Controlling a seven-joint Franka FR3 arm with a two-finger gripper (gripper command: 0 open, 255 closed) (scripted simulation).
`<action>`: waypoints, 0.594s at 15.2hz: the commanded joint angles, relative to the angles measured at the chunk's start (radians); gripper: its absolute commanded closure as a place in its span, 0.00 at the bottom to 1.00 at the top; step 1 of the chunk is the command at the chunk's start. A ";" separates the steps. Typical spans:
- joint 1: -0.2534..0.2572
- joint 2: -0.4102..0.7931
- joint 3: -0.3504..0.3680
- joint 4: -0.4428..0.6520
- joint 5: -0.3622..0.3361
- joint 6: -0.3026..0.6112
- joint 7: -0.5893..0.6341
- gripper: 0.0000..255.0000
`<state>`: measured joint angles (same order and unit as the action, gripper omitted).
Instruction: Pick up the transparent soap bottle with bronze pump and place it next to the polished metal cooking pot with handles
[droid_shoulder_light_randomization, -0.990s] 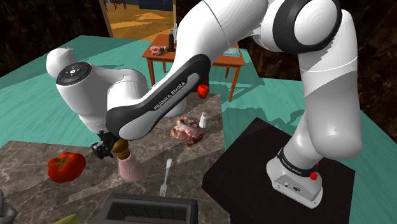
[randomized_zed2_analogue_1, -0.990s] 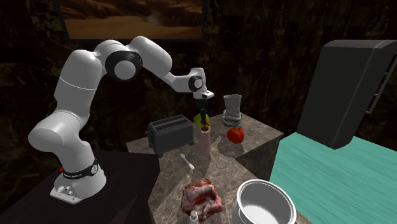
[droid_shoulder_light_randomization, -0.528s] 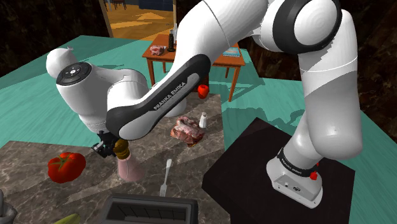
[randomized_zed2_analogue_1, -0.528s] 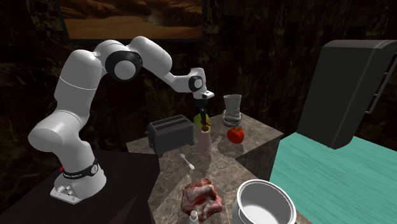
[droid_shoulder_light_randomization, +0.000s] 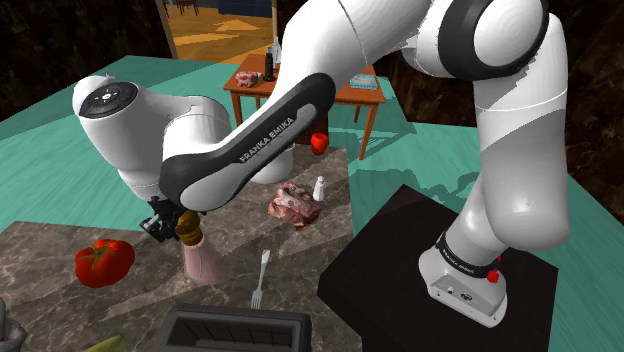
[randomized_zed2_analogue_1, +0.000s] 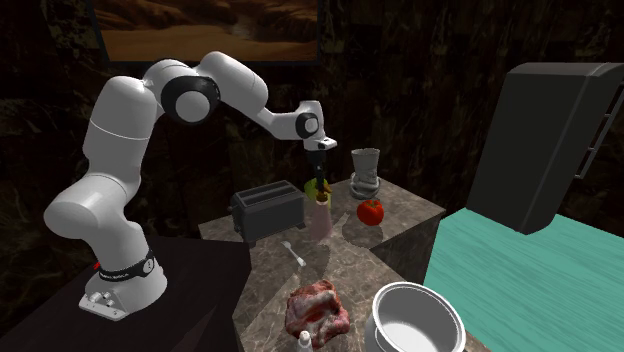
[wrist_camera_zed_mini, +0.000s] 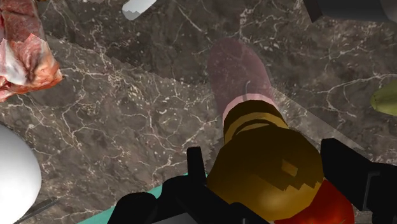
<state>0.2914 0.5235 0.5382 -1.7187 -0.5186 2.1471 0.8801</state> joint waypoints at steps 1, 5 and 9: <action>-0.002 -0.013 0.006 0.008 0.010 -0.018 -0.008 1.00; -0.008 -0.038 0.018 0.025 0.031 -0.056 -0.026 1.00; -0.013 -0.062 0.028 0.046 0.050 -0.095 -0.043 1.00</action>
<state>0.2778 0.4673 0.5630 -1.6805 -0.4731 2.0638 0.8402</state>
